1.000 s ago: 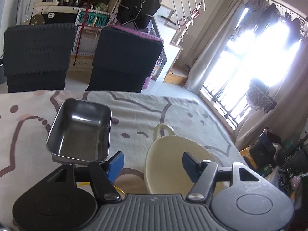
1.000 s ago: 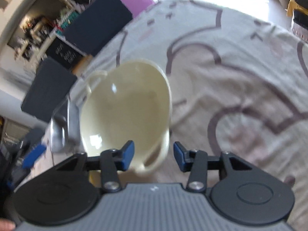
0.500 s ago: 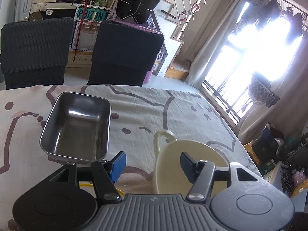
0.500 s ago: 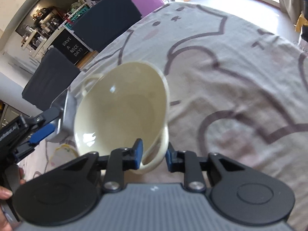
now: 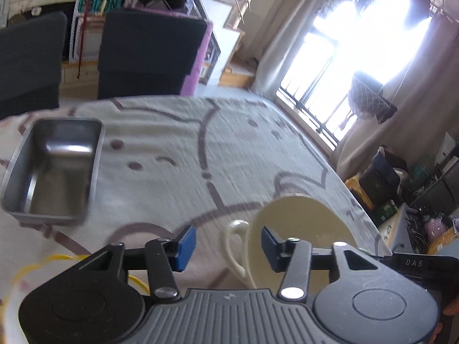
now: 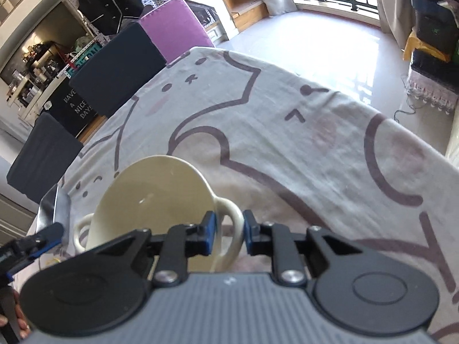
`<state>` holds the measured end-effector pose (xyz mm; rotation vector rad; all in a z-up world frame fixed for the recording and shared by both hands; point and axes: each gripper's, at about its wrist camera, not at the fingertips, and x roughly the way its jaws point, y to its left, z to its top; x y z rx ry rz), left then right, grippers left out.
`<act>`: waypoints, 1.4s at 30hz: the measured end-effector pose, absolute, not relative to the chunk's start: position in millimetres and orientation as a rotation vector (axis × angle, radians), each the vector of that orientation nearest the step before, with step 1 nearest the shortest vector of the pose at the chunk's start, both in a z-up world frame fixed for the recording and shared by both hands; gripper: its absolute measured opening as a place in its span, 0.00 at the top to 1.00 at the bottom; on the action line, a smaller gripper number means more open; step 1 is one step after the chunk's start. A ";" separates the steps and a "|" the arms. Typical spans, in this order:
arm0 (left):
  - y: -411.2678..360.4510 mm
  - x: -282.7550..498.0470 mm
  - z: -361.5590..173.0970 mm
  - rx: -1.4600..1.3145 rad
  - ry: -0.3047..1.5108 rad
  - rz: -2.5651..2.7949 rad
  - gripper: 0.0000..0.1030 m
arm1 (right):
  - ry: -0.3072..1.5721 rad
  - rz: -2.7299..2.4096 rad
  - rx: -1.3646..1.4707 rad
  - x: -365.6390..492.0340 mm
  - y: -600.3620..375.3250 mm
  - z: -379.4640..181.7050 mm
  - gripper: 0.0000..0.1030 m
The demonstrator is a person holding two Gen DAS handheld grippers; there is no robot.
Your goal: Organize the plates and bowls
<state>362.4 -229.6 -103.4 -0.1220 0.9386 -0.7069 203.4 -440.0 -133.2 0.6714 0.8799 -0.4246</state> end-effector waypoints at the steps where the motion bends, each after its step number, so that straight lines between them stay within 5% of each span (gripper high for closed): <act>1: -232.9 362.7 -106.4 -0.126 0.950 -0.710 0.55 | 0.878 -0.422 0.662 203.8 -439.6 -133.2 0.76; 7: -245.8 365.9 -122.4 -0.093 0.965 -0.690 0.56 | 0.877 -0.395 0.658 202.2 -441.9 -130.9 0.74; 12: -249.2 367.5 -129.1 -0.094 0.971 -0.697 0.73 | 0.887 -0.401 0.648 203.9 -436.7 -130.5 0.72; 42: -242.6 350.6 -135.8 -0.061 1.131 -0.708 0.72 | 1.032 -0.298 0.438 210.6 -418.6 -131.8 0.70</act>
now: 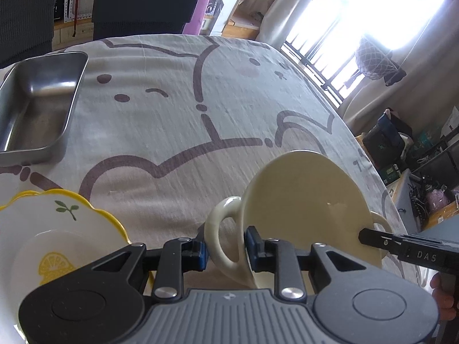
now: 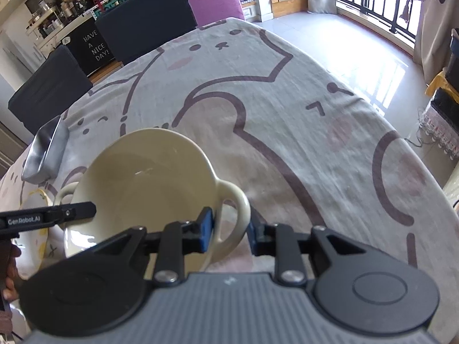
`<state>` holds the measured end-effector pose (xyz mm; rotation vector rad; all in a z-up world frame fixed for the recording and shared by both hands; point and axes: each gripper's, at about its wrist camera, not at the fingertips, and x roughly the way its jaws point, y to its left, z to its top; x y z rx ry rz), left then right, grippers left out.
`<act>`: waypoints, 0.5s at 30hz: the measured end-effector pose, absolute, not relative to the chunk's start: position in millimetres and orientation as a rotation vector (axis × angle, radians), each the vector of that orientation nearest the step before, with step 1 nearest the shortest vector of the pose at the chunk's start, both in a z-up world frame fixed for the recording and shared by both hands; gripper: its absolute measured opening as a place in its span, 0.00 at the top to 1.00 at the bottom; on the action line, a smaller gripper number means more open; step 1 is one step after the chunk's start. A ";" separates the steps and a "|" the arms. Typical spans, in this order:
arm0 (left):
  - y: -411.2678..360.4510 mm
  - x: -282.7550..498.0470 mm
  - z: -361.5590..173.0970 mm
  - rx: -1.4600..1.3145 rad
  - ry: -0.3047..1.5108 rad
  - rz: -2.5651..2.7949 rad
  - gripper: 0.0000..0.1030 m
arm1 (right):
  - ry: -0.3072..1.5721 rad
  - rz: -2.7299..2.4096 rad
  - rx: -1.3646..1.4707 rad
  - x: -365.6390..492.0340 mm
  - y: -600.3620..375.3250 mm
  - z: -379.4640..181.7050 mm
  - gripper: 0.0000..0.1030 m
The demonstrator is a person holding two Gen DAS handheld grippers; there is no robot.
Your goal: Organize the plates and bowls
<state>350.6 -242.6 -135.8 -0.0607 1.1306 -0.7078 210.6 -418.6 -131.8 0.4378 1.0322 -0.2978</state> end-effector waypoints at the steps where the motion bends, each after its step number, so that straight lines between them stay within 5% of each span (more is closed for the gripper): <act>1: -242.6 351.1 -136.5 -0.066 1.129 -0.708 0.72 | 1.031 -0.294 0.431 211.0 -418.2 -132.1 0.70; 15: -247.4 344.9 -133.5 -0.026 1.062 -0.701 0.72 | 1.006 -0.303 0.475 208.9 -422.9 -133.9 0.72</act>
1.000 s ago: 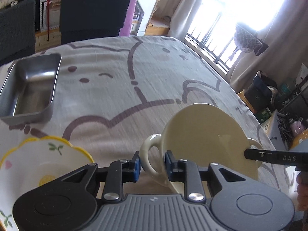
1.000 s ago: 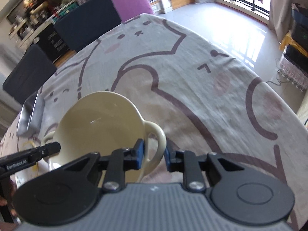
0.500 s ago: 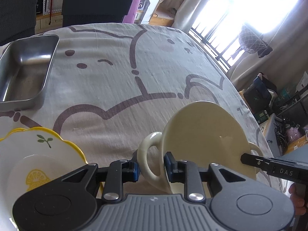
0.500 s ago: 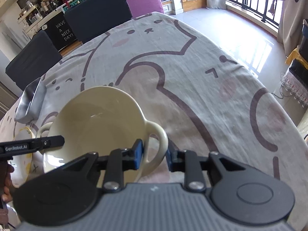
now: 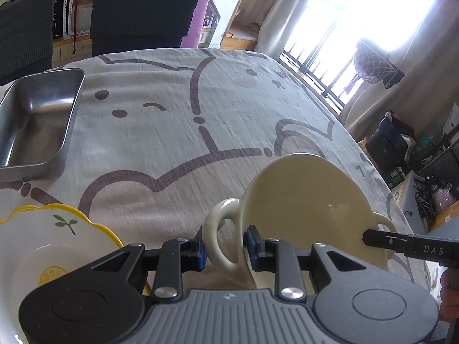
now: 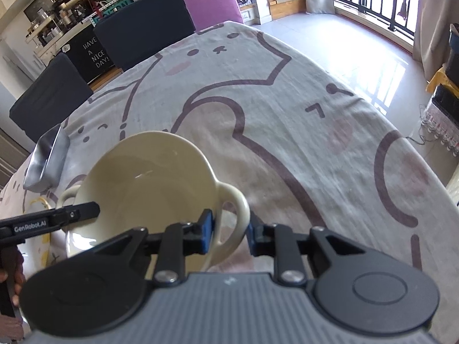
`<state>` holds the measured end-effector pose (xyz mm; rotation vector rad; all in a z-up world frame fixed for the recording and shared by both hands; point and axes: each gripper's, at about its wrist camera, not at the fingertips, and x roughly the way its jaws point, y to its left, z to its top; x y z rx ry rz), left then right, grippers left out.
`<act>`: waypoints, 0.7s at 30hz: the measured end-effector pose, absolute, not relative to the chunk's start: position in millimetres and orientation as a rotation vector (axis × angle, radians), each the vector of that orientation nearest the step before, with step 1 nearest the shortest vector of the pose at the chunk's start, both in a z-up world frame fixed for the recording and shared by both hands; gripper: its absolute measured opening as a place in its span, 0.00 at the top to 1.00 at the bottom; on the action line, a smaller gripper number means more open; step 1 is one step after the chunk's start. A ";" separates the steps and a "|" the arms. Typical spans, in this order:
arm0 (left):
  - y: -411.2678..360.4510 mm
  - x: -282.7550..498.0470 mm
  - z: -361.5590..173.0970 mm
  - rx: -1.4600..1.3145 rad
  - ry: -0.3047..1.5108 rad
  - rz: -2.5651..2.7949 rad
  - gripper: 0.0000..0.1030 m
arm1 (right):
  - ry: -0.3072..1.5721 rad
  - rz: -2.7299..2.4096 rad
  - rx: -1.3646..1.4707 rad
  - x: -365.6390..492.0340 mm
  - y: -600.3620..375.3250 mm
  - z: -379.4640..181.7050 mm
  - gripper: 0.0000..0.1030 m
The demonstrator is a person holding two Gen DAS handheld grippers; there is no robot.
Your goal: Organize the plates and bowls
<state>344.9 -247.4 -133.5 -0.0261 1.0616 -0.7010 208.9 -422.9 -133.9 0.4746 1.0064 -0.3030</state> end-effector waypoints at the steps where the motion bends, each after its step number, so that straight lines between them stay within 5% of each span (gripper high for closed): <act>1: -247.4 344.8 -133.6 -0.023 1.062 -0.703 0.72 | 1.004 -0.304 0.477 208.6 -423.1 -134.1 0.72; 21: -249.9 332.9 -102.9 -0.018 0.963 -0.719 0.71 | 0.912 -0.300 0.419 193.1 -417.9 -110.0 0.73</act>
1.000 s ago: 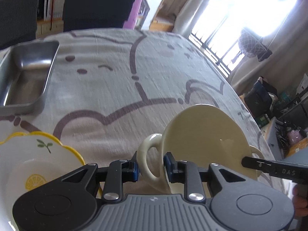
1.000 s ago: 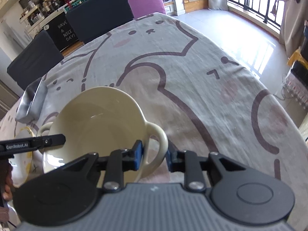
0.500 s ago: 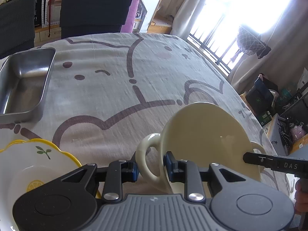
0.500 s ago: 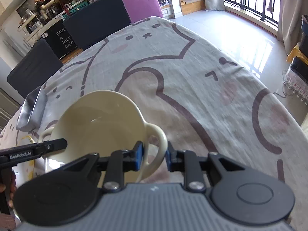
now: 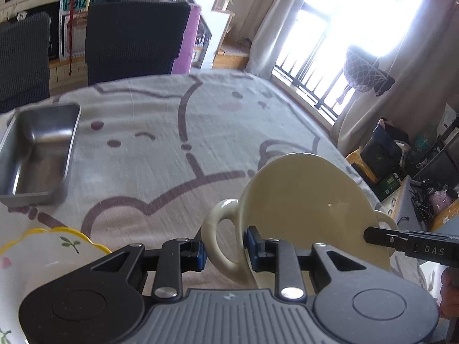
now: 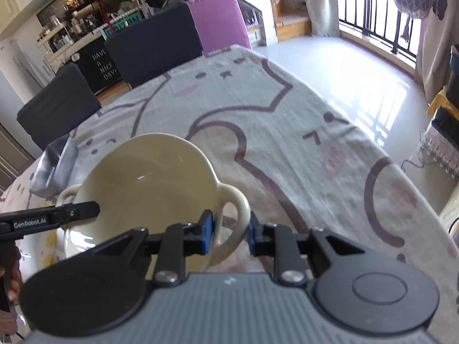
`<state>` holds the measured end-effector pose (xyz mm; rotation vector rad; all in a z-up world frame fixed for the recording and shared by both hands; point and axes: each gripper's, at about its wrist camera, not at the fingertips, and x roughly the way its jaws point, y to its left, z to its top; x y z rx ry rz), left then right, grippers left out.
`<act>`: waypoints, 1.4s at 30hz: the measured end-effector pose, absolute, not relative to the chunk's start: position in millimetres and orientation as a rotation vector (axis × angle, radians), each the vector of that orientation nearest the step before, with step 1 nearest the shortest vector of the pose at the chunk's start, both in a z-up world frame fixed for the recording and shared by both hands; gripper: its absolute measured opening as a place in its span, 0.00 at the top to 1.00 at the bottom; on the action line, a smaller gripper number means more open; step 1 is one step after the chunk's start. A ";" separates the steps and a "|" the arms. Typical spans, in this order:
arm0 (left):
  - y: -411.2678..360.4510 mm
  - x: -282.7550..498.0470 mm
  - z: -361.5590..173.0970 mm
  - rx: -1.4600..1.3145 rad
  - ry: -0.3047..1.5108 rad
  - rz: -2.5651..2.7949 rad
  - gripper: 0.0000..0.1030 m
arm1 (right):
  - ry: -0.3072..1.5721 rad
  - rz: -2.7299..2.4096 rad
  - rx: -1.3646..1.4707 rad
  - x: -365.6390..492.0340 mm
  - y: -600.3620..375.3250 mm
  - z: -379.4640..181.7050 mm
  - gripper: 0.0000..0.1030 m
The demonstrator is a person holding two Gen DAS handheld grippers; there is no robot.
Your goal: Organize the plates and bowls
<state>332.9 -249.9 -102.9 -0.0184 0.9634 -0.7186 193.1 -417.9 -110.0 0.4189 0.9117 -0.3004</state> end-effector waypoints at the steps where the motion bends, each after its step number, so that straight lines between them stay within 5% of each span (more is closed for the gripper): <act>1: -248.9 330.7 -98.2 -0.021 0.955 -0.718 0.71 | 0.901 -0.300 0.421 190.9 -417.5 -105.9 0.73; 23: -124.0 239.9 11.7 -0.104 0.822 -0.521 0.73 | 0.702 -0.096 0.365 142.0 -333.6 -15.3 0.74; 42: 14.2 155.8 9.9 -0.199 0.785 -0.273 0.74 | 0.787 0.175 0.301 145.4 -221.5 -19.4 0.73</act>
